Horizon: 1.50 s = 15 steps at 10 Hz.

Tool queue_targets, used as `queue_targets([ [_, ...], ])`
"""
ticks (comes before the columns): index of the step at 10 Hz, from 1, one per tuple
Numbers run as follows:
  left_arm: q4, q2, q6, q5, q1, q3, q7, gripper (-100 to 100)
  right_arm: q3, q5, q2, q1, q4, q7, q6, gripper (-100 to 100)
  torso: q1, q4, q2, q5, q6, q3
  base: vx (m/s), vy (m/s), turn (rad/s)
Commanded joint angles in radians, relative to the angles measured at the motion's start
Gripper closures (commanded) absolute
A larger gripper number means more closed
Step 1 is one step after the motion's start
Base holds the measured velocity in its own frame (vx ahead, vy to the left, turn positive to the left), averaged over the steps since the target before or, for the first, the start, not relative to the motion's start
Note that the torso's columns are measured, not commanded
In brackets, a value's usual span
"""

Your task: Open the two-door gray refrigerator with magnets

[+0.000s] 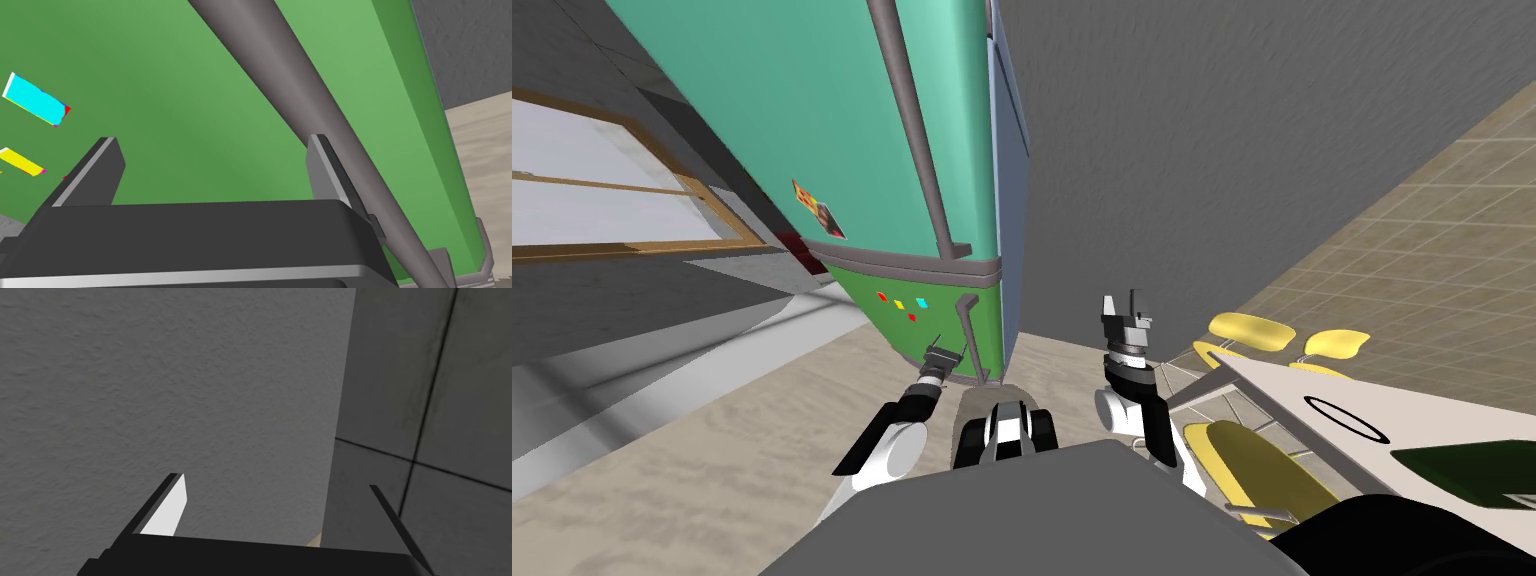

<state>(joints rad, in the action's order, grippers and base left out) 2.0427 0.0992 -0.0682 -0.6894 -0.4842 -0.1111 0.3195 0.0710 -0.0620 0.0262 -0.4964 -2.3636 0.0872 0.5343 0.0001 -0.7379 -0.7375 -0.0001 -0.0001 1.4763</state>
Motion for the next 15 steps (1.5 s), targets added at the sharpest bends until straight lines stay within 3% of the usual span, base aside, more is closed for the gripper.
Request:
queue_targets([
  [1, -0.051, -0.028, 0.022, 0.006, 0.025, -0.021, 0.000, -100, 0.000, 0.000, 0.000, 0.000, 0.000, 0.000, 0.000, 0, 0.002, 0.000, -0.001, 0.001, 0.000, -0.001, 0.072, -0.102, -0.047],
  [4, -0.027, -0.018, 0.012, 0.003, 0.011, -0.015, -0.001, -100, 0.000, 0.000, 0.000, 0.000, 0.000, 0.000, 0.000, 0, 0.002, 0.000, 0.001, 0.001, 0.000, 0.000, 0.067, -0.036, 0.003],
  [5, -0.025, -0.018, 0.010, 0.003, 0.011, -0.014, -0.001, 100, 0.000, 0.000, 0.000, 0.000, 0.000, 0.000, 0.000, 0, 0.002, 0.000, -0.001, 0.001, 0.000, 0.000, 0.007, -0.006, -0.010],
  [6, -0.013, 0.011, 0.020, 0.000, 0.000, -0.062, -0.007, 100, 0.000, 0.000, 0.000, 0.000, 0.000, 0.000, 0.000, 0, 0.002, -0.002, -0.003, 0.000, -0.001, -0.002, -0.067, 0.118, 0.039],
  [7, 0.001, 0.040, 0.031, -0.004, -0.010, -0.090, -0.014, 100, 0.000, 0.000, 0.000, 0.000, 0.000, 0.000, 0.000, 0, 0.005, -0.003, -0.009, -0.001, 0.000, -0.005, -0.143, 0.287, 0.026],
  [8, 0.001, 0.040, 0.031, -0.004, -0.010, -0.108, -0.014, 100, 0.001, 0.000, 0.001, 0.001, 0.000, 0.000, 0.000, 0, 0.011, -0.004, -0.011, 0.000, -0.002, -0.007, -0.155, 0.289, -0.036],
  [10, 0.029, 0.098, 0.053, -0.010, -0.030, -0.190, -0.028, 100, 0.001, 0.000, 0.001, 0.001, 0.000, 0.000, 0.000, 0, 0.009, -0.004, -0.003, 0.000, -0.005, -0.001, -0.192, 0.308, 0.039],
  [11, 0.029, 0.098, 0.053, -0.010, -0.030, -0.198, -0.028, 100, 0.001, 0.000, 0.001, 0.001, 0.000, 0.000, 0.000, 0, 0.008, -0.005, -0.001, -0.001, -0.005, 0.000, -0.156, 0.273, 0.007],
  [13, 0.057, 0.157, 0.074, -0.017, -0.049, -0.282, -0.041, 100, 0.001, 0.000, 0.001, 0.000, 0.000, 0.000, 0.000, 0, 0.006, -0.004, 0.006, -0.001, -0.005, 0.004, -0.134, 0.325, 0.052],
  [14, 0.057, 0.157, 0.074, -0.017, -0.049, -0.289, -0.041, 100, 0.001, 0.000, 0.001, 0.000, 0.000, 0.000, 0.000, 0, 0.012, -0.004, 0.004, 0.000, -0.006, 0.003, -0.135, 0.275, -0.013],
  [15, 0.071, 0.186, 0.085, -0.020, -0.059, -0.334, -0.048, 100, 0.000, 0.000, 0.001, 0.001, 0.000, 0.000, 0.000, 0, 0.008, -0.003, 0.006, 0.000, -0.006, 0.004, -0.160, 0.234, 0.027],
])
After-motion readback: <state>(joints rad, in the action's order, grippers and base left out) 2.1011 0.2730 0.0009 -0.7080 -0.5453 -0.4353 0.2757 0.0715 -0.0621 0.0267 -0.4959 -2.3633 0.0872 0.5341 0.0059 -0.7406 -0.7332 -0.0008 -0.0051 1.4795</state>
